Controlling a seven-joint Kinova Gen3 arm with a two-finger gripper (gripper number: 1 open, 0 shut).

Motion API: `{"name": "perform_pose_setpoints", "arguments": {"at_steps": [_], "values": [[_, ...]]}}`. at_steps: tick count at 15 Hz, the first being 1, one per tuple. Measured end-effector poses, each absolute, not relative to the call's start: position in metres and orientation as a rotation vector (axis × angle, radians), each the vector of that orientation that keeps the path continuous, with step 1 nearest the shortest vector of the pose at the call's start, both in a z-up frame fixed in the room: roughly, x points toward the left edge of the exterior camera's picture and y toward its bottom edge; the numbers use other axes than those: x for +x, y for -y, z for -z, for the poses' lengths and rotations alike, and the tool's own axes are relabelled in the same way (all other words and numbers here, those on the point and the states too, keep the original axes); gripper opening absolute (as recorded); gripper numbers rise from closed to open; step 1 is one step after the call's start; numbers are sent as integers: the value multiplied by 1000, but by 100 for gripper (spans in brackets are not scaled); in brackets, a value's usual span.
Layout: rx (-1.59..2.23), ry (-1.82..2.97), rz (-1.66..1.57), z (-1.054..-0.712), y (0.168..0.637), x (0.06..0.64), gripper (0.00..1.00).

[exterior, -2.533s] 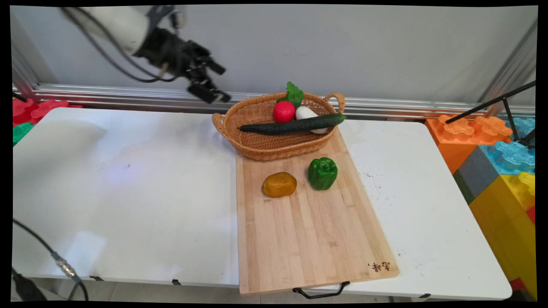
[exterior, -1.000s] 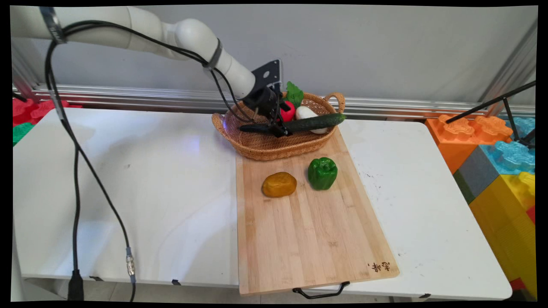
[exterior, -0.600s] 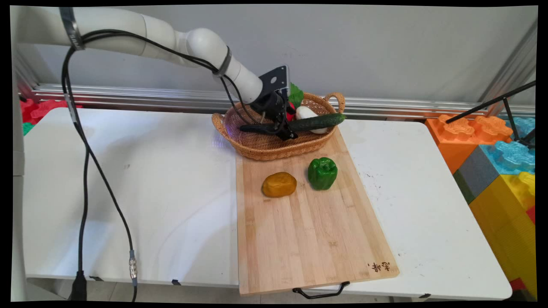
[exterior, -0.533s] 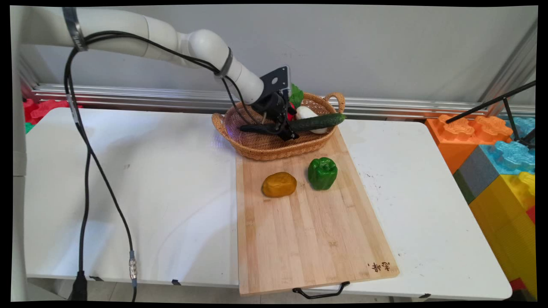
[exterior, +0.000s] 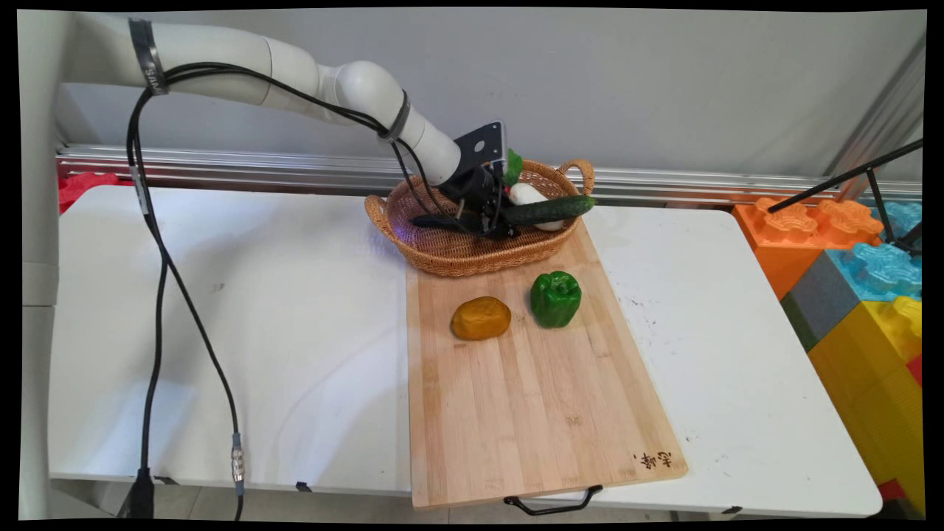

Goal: Pick up the cucumber from the vegetable basket, then place the picked object on the cutting board

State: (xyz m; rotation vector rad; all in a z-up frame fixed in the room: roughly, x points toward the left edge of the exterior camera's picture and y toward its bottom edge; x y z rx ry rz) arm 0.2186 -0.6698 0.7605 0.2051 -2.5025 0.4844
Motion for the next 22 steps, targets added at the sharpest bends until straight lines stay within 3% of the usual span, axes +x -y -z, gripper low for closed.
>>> {"name": "perform_pose_setpoints", "arguments": {"at_steps": [7, 16, 22], "values": [[207, 2489, -493, -775, 660, 216, 0], [137, 2441, -602, -888, 616, 197, 0], [210, 2381, -522, -941, 565, 166, 0]]}}
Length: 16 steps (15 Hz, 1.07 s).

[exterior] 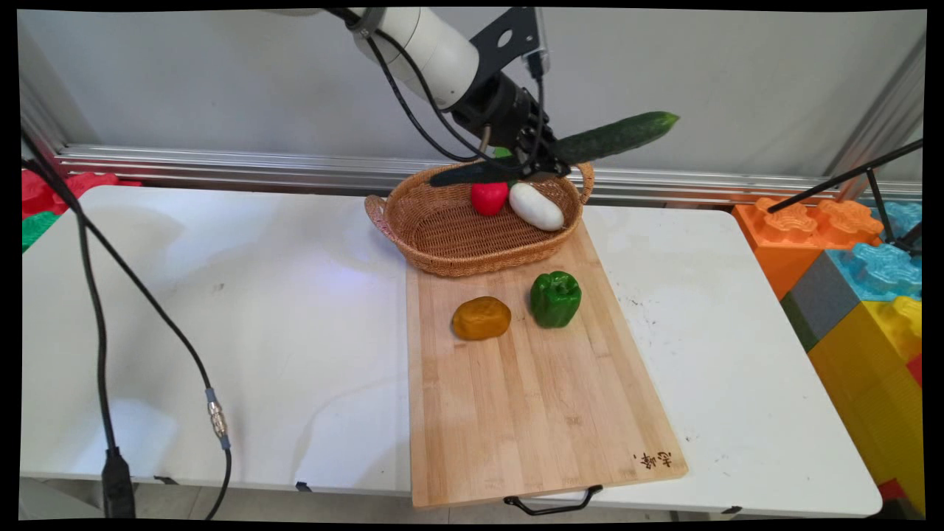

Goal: Place the picked object on the cutting board

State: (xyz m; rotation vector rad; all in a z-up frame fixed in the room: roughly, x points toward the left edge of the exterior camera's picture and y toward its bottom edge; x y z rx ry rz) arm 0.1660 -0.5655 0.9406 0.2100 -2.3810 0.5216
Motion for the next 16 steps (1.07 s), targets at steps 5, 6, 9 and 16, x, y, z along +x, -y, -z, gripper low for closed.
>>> {"name": "perform_pose_setpoints", "arguments": {"at_steps": [5, 6, 9, 16], "values": [[259, 2364, -425, -951, 519, 140, 0], [266, 2361, -401, -950, 508, 135, 0], [275, 2360, -348, -939, 481, 120, 0], [270, 2372, -273, -885, 440, 96, 0]]}}
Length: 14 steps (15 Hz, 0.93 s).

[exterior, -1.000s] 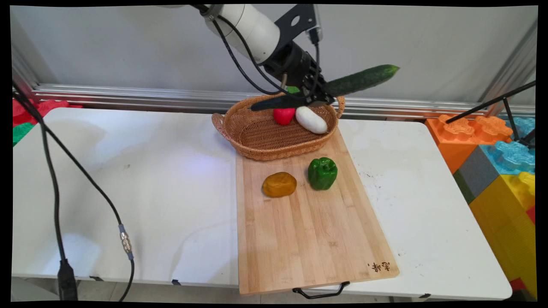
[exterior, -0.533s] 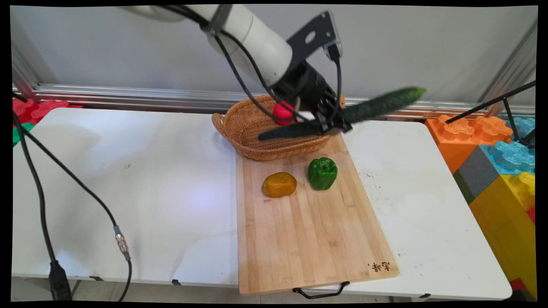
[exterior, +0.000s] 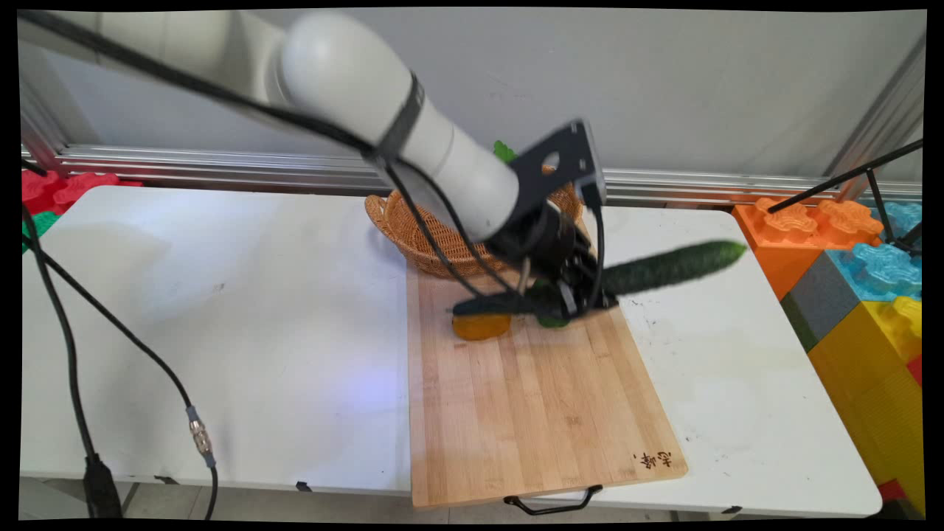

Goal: Place the picked object on the cutting board

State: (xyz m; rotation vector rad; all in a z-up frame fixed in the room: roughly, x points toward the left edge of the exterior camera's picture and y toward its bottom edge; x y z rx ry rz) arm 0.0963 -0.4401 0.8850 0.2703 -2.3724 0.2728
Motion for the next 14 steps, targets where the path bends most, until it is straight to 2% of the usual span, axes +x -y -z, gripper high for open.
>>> {"name": "perform_pose_setpoints", "arguments": {"at_steps": [6, 13, 14], "values": [[291, 2412, -242, -824, 428, 80, 0], [371, 2467, -189, -780, 417, 70, 0], [379, 2468, -182, -778, 416, 68, 100]]}}
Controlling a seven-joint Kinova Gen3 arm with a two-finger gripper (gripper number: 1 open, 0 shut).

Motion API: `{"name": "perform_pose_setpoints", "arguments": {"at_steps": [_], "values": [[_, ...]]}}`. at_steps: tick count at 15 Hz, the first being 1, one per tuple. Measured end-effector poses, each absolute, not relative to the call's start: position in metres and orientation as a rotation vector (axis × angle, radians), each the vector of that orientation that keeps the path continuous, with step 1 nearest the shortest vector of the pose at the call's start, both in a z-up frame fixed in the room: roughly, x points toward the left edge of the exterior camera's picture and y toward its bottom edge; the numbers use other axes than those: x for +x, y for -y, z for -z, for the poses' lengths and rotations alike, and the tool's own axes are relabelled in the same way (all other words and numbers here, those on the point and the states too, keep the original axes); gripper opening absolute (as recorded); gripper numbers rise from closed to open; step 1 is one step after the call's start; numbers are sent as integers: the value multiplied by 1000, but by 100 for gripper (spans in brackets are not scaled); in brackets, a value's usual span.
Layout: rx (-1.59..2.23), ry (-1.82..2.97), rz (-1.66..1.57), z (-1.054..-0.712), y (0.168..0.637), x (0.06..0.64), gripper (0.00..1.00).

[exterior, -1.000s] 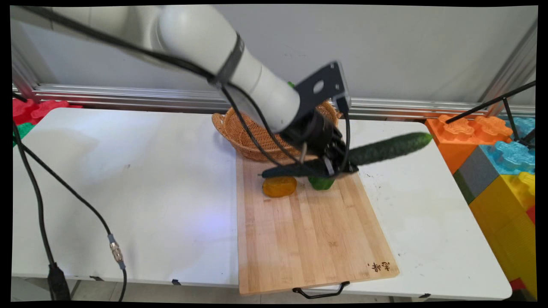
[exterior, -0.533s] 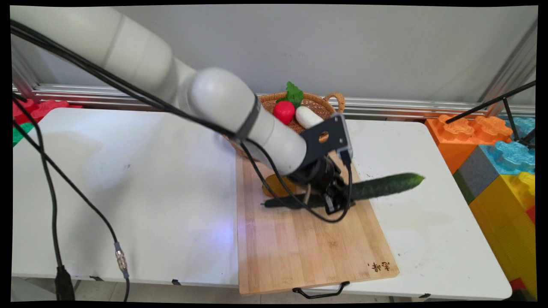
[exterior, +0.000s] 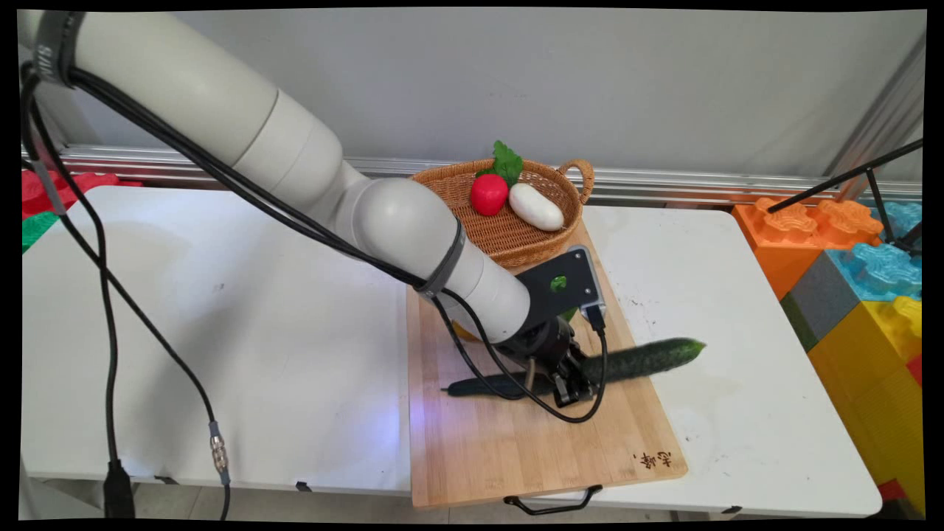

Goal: Place the picked object on the cutting board

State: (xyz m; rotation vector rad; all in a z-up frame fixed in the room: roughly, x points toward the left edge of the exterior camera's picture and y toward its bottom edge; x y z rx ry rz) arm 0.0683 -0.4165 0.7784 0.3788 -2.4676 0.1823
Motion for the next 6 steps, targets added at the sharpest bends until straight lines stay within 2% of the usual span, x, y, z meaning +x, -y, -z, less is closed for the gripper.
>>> {"name": "perform_pose_setpoints", "arguments": {"at_steps": [6], "values": [[417, 2454, -167, -781, 420, 64, 100]]}}
